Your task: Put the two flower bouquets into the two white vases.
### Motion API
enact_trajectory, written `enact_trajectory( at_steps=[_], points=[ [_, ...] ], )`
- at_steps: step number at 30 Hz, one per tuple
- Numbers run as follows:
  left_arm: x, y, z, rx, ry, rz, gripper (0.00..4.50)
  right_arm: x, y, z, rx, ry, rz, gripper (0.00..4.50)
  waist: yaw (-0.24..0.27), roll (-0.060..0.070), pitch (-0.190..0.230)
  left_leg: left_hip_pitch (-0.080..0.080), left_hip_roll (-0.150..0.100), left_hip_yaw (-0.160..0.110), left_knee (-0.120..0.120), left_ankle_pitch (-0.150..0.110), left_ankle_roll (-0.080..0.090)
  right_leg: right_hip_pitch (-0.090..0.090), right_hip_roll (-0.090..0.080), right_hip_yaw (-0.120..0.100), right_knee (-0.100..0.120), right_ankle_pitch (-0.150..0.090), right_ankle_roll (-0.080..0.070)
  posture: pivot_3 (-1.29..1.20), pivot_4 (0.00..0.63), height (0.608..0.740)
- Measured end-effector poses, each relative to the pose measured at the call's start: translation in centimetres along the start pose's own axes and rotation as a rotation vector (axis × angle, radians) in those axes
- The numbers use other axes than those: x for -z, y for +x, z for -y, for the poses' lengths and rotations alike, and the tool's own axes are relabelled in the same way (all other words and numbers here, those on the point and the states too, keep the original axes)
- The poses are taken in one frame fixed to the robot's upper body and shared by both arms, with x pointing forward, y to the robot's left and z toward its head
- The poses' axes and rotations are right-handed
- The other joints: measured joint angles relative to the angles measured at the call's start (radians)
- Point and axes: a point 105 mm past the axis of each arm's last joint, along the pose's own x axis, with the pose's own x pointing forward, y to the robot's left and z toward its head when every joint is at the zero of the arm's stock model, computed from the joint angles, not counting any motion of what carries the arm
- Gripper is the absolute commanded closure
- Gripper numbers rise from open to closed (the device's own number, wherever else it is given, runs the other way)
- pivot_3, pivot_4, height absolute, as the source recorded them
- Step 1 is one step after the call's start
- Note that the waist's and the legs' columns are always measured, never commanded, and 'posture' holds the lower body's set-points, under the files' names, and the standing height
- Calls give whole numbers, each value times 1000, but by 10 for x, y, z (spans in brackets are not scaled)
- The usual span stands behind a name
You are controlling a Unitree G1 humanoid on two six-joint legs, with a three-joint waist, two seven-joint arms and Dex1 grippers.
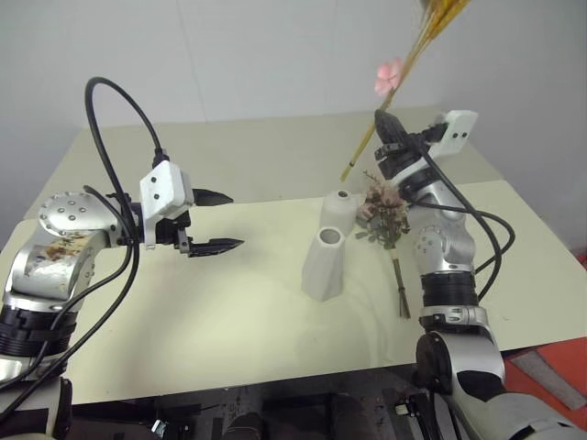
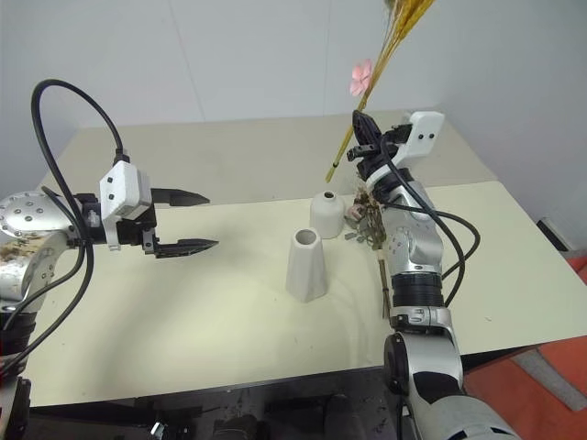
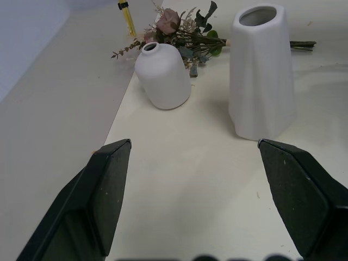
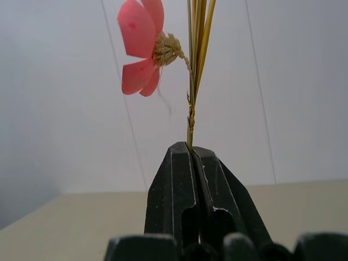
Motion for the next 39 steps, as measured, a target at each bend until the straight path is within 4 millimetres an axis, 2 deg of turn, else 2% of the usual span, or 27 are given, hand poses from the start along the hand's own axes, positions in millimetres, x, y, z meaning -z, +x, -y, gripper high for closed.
enact_trajectory(
  at_steps=[5,21,34,39],
  points=[
    [0,0,0,-4,-1,1,452,-4,-4,-3,-1,4,2,4466,1,0,0,0,0,0,0,0,1,0,0,0,0,0,0,0,150,740],
    [0,1,0,-2,-3,7,452,17,-14,1,25,5,-73,4466,10,0,0,1,0,1,0,-1,1,0,1,0,0,0,-1,0,150,740],
    [1,1,1,-2,-7,5,452,25,-16,11,59,-7,-92,4466,9,0,0,1,0,1,0,-2,3,0,1,0,-1,1,-1,0,150,740],
    [1,1,1,-2,-7,5,452,18,-9,14,74,-5,-69,4466,9,0,0,1,0,1,-1,-2,3,0,1,0,-1,1,-1,0,150,740]
  ],
)
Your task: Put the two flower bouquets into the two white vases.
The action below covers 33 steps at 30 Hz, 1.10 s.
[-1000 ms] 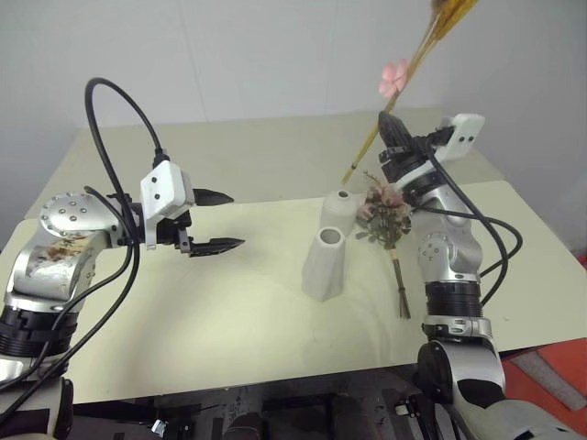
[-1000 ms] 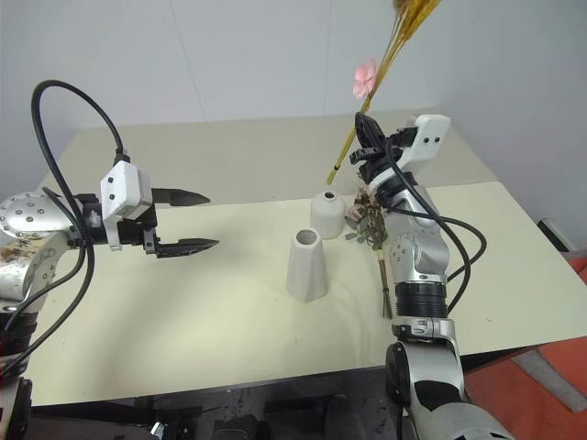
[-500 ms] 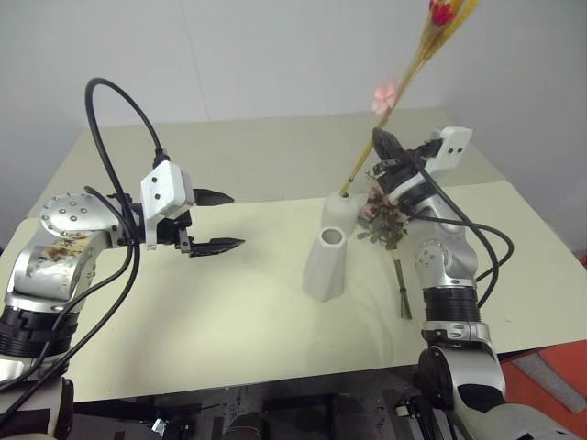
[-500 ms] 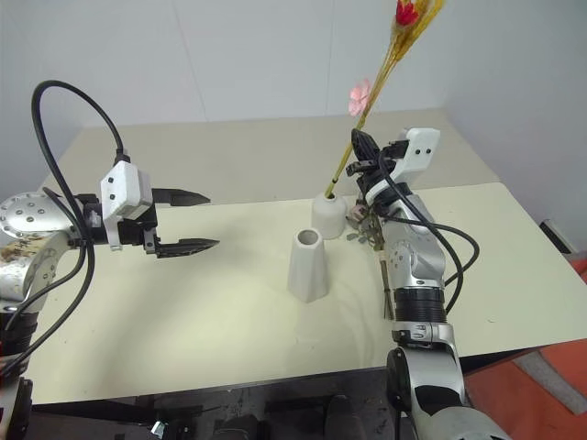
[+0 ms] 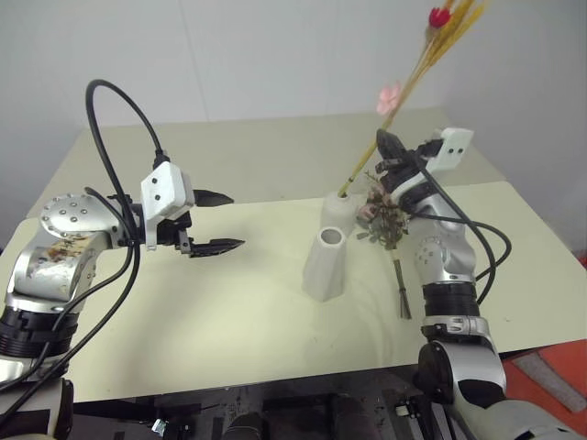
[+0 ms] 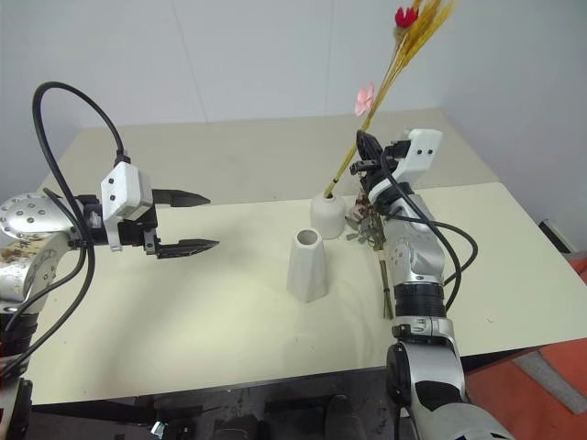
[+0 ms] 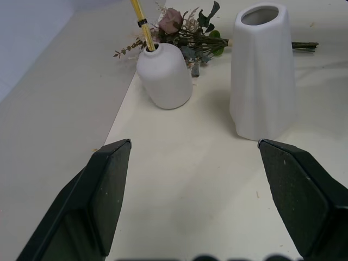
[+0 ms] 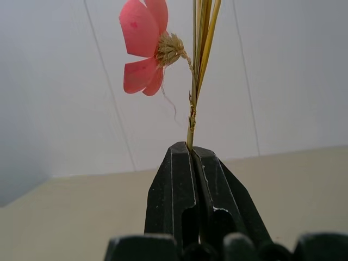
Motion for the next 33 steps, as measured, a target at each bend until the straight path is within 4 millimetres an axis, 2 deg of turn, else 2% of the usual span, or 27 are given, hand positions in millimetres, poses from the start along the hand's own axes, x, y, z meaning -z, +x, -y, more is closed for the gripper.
enact_trajectory(
  at_steps=[11,23,33],
  points=[
    [0,0,0,0,0,0,452,2,1,11,39,8,-9,4466,0,0,0,0,0,0,0,0,0,0,0,0,0,0,0,0,150,740],
    [2,0,1,2,-6,-1,452,-14,3,-6,-39,13,43,4466,1,0,0,0,0,0,0,0,0,0,0,0,0,0,0,0,150,740],
    [2,0,1,2,-5,-1,452,0,-6,-3,-36,17,-6,4466,0,0,0,0,0,0,0,0,1,0,0,0,0,0,0,0,150,740]
  ],
)
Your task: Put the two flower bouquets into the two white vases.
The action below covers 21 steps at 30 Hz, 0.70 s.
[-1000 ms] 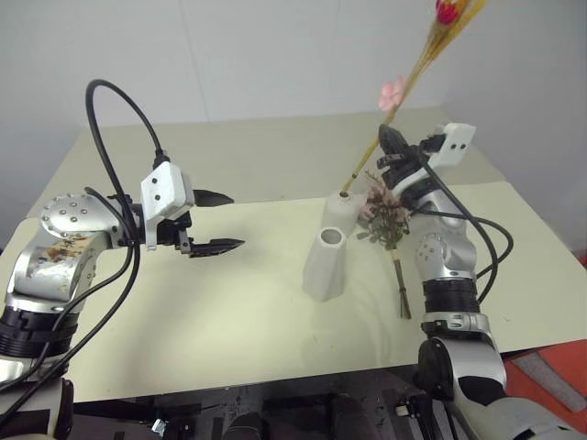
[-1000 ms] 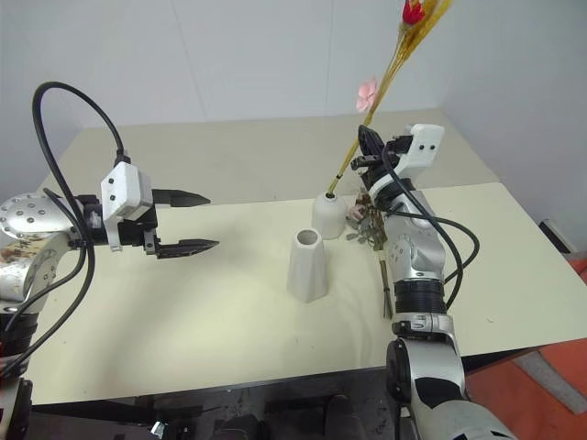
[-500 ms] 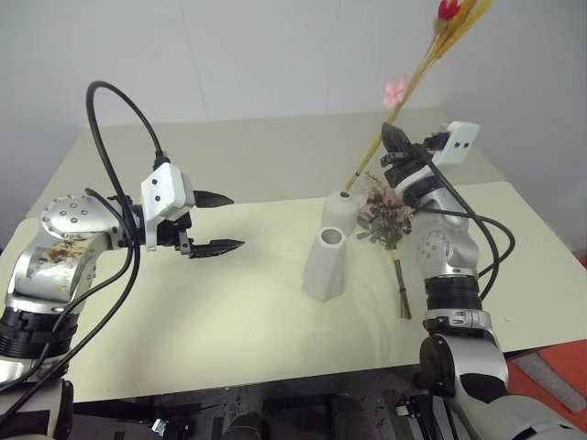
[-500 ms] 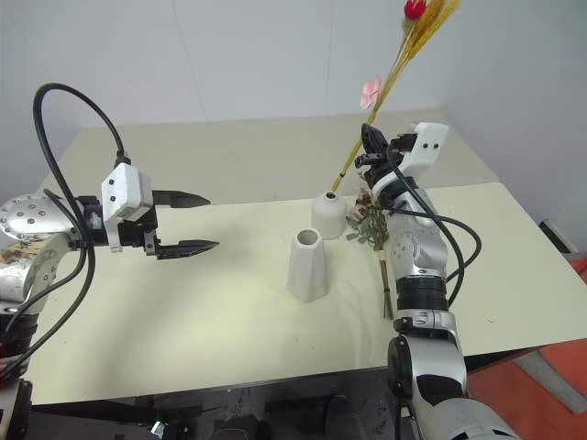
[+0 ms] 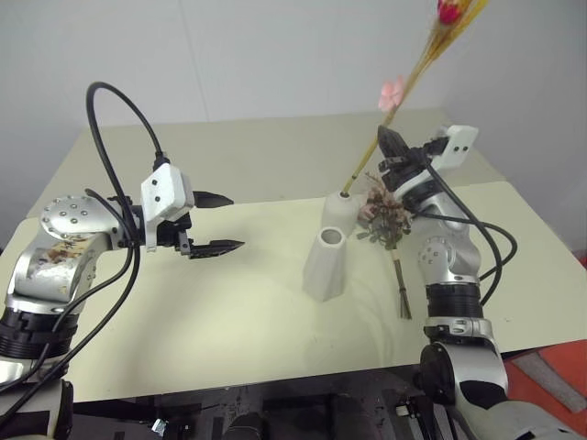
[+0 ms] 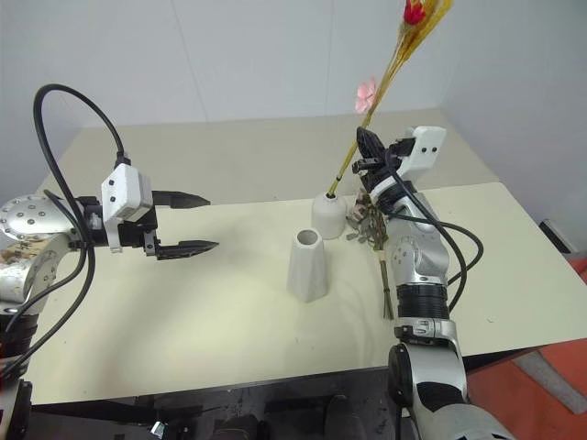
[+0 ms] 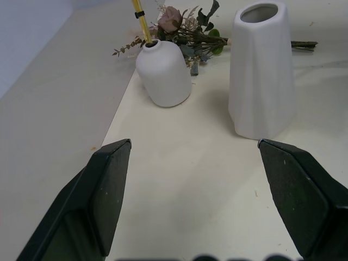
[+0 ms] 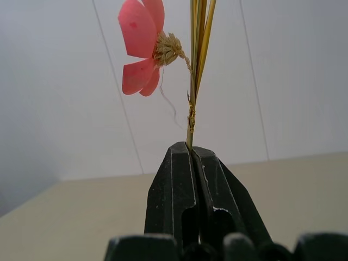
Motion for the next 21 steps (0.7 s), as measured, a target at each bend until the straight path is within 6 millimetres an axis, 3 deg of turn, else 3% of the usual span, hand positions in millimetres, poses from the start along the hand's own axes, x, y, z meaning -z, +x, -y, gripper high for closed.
enact_trajectory(
  at_steps=[21],
  points=[
    [0,0,0,-1,0,0,452,18,-1,-7,-43,-49,-62,4466,0,0,0,0,0,0,0,0,0,0,0,0,0,0,0,0,150,740]
  ],
)
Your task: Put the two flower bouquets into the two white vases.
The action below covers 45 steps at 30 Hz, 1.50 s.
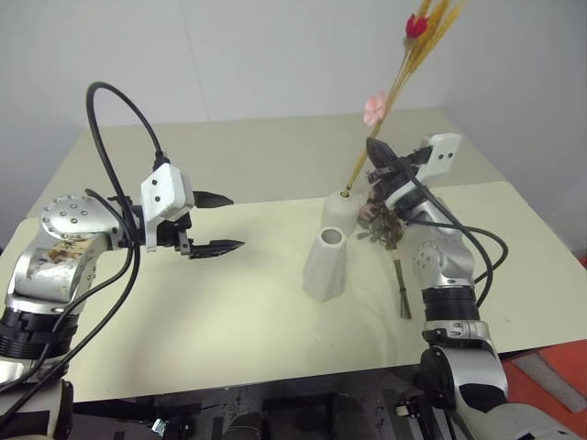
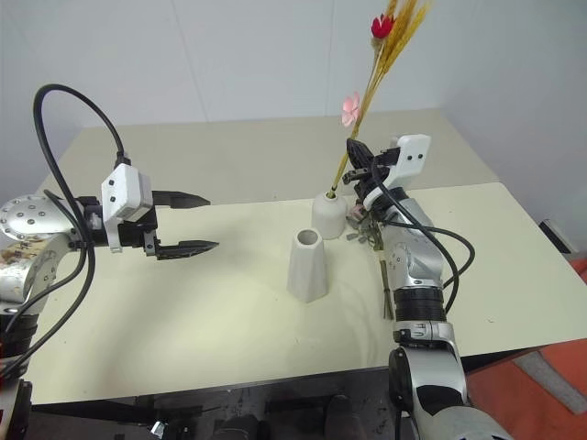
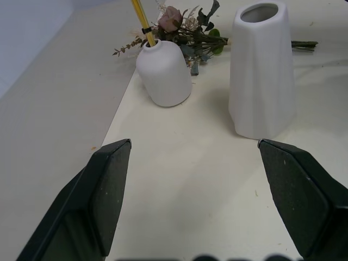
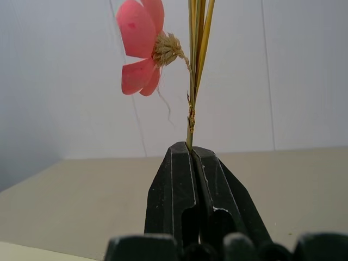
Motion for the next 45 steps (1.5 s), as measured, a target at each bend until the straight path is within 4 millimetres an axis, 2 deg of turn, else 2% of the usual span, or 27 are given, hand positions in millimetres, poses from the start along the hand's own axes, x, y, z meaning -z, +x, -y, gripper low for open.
enact_trajectory(
  at_steps=[9,20,45],
  points=[
    [3,-1,2,-3,-11,-4,452,6,2,-7,-47,-62,-15,4466,0,0,0,0,0,0,0,0,0,0,0,0,0,0,0,0,150,740],
    [3,-1,1,-9,-10,-3,452,7,1,-7,-47,-110,-5,4466,0,0,0,0,0,0,0,0,0,0,0,0,0,0,0,0,150,740],
    [3,-1,1,-9,-9,-4,452,3,-1,-11,-55,-116,26,4466,0,0,0,0,0,0,0,0,0,0,0,0,0,0,0,0,150,740]
  ],
)
